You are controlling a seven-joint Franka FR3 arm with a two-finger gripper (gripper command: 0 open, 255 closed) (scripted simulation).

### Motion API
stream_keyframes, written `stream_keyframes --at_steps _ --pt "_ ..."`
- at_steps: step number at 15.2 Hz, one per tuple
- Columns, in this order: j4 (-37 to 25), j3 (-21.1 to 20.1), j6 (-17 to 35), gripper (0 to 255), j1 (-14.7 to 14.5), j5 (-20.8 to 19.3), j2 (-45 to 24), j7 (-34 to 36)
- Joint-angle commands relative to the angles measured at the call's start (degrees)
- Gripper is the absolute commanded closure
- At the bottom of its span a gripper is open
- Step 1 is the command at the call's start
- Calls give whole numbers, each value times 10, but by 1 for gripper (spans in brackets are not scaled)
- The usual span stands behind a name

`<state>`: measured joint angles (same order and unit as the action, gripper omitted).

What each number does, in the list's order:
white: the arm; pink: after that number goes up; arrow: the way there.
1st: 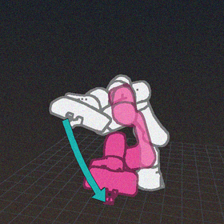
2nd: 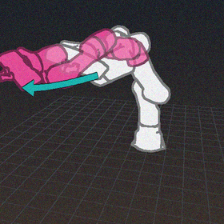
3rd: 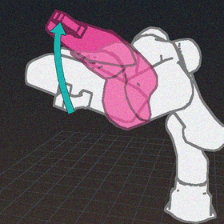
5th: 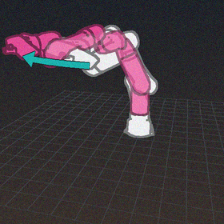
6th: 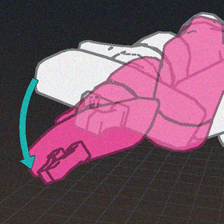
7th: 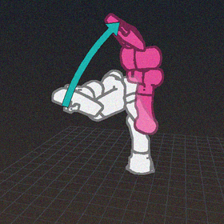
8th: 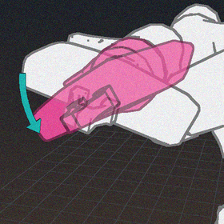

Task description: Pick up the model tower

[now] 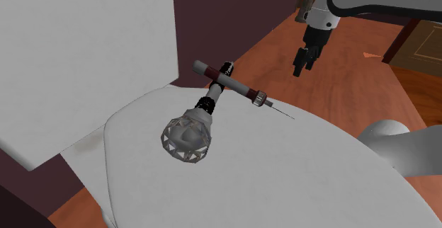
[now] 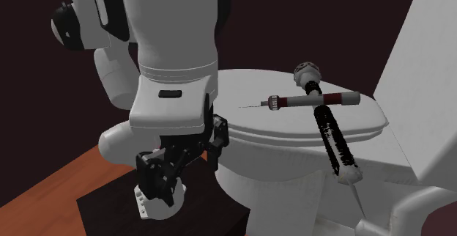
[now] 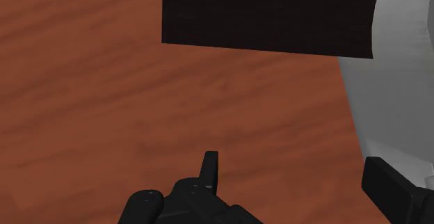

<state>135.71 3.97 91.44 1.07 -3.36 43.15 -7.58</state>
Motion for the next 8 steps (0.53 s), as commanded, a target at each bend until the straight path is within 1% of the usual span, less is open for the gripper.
stream_keyframes --at_steps 1,8 --pt "0 0 0 0 0 0 0 0" --pt "-9 -60 27 0 -56 61 0 26"
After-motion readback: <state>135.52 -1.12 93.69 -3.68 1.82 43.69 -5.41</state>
